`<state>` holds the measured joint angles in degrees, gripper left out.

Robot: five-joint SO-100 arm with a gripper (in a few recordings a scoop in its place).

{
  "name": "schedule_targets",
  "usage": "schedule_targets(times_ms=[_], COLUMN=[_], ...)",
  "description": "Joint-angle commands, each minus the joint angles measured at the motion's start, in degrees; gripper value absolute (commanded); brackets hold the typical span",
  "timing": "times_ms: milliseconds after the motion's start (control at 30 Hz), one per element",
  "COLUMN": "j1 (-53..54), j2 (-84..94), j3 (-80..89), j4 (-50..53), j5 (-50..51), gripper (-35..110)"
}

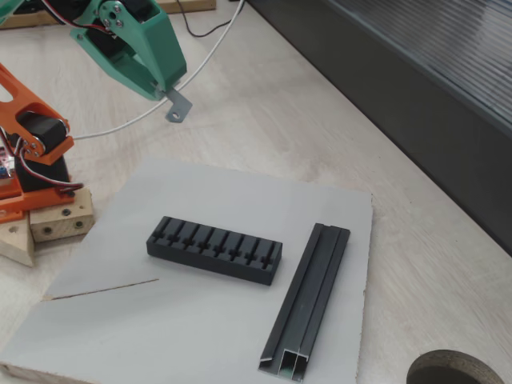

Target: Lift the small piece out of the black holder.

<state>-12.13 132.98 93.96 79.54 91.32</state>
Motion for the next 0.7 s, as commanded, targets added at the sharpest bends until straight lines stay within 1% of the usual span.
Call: schedule_targets(times_ms=[0,667], j1=[-0.1,0.0], j2=[1.2,1.1], j3=[-1.1,-0.7], j4=[-0.1,0.0], j5=[1.2,0.9], gripper=[7,7])
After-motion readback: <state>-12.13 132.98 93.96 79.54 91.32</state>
